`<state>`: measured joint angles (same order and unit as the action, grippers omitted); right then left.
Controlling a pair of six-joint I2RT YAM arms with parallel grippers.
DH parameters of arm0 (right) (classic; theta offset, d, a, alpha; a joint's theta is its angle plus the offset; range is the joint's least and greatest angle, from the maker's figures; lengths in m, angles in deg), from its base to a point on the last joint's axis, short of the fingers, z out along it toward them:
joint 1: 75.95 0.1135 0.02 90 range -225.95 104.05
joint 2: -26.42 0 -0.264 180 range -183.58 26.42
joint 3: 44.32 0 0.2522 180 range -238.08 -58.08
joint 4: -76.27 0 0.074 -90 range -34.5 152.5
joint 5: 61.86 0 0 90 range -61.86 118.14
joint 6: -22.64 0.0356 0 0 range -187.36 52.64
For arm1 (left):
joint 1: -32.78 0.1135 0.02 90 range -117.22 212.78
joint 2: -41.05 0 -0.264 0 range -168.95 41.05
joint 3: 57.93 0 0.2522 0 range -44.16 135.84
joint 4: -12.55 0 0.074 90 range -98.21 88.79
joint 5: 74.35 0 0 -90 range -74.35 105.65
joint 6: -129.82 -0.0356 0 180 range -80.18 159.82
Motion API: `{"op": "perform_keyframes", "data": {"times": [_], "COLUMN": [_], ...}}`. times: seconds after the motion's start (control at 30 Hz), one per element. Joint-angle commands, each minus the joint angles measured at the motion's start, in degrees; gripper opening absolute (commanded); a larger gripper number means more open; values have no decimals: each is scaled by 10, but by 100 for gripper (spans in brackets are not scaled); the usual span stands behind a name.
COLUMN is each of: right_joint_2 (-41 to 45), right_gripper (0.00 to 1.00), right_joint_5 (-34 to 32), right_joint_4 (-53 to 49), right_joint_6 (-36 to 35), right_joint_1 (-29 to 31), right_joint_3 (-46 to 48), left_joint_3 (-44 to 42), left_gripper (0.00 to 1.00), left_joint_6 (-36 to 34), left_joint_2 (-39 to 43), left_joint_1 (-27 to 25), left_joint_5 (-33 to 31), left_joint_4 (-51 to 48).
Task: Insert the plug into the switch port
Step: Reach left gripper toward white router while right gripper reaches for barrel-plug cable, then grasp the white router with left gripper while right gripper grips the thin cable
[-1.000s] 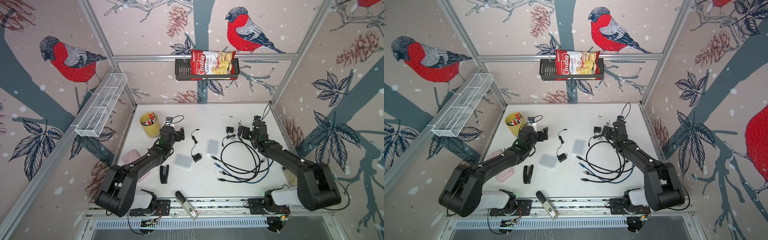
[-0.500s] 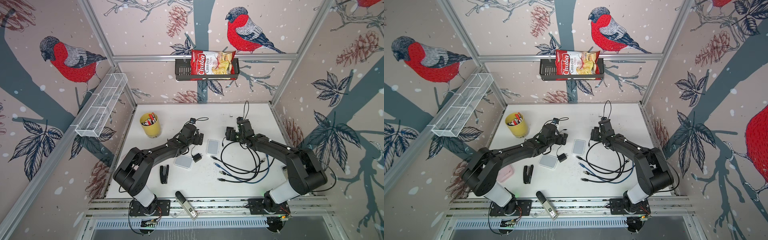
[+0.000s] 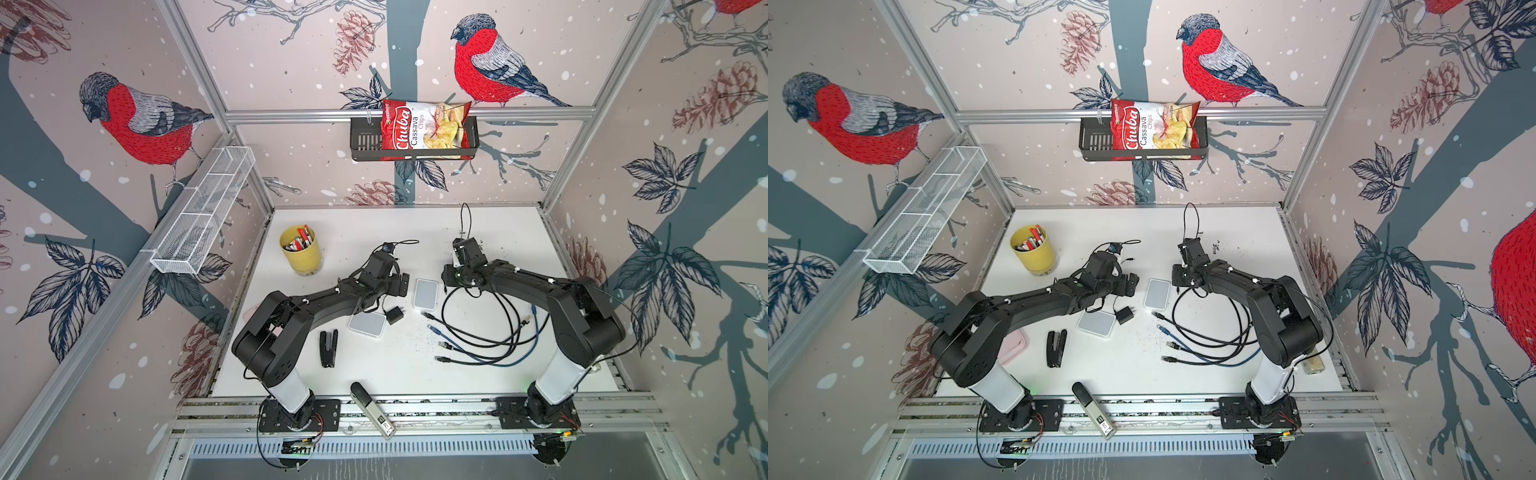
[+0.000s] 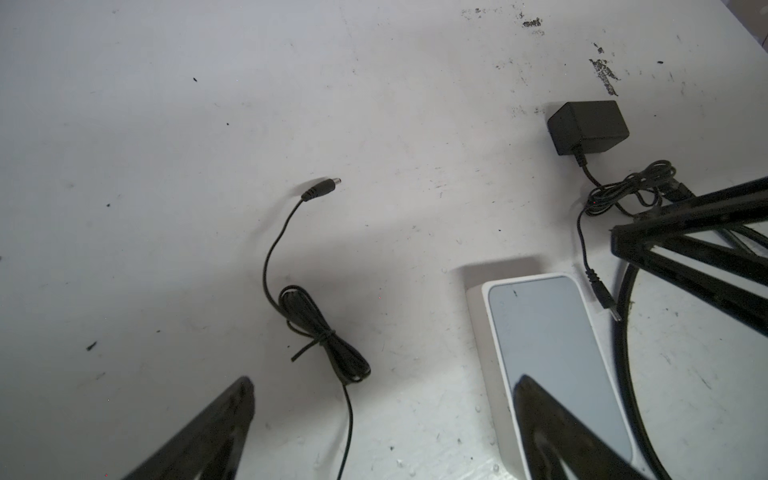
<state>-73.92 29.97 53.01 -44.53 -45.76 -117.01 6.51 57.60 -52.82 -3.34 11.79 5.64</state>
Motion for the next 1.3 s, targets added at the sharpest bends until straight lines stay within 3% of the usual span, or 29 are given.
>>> {"op": "perform_keyframes", "data": {"times": [0.0, 0.63, 0.93, 1.07, 1.27], "right_joint_2": [-16, -60, -65, -47, 27], "right_gripper": [35, 19, 3, 2, 2], "right_joint_5": [-16, -54, -60, -53, -7], "right_joint_4": [-23, -60, -51, -6, 153], "right_joint_6": [9, 17, 28, 43, 84], "right_joint_1": [5, 26, 29, 27, 16], "right_joint_3": [-11, -37, -34, -7, 89], "left_joint_3": [-16, -65, -73, -80, -105], "left_gripper": [96, 96, 96, 97, 97], "left_joint_6": [11, 13, 13, 9, 9], "left_joint_2": [14, 60, 67, 69, 69], "left_joint_1": [-1, -1, -1, -1, -4], "left_joint_5": [12, 17, 13, 30, 38], "left_joint_4": [48, 100, 109, 127, 179]}}
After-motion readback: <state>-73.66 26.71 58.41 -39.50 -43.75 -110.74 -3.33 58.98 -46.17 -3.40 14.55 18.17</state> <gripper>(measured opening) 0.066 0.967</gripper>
